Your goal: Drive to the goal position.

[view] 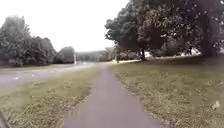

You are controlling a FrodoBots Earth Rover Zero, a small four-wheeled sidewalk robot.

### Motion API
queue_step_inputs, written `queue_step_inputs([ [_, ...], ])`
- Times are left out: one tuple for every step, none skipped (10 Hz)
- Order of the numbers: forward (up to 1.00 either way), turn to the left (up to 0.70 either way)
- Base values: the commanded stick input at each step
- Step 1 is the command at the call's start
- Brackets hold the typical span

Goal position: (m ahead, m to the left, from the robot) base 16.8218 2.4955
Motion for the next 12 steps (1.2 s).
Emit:
queue_step_inputs([
  [1.0,0.0],
  [1.0,0.0],
  [1.0,0.0],
  [1.0,0.0],
  [1.0,0.0],
  [1.0,0.0],
  [1.0,0.0],
  [1.0,0.0],
  [1.0,0.0],
  [1.0,0.0],
  [1.0,0.0],
  [1.0,0.0],
])
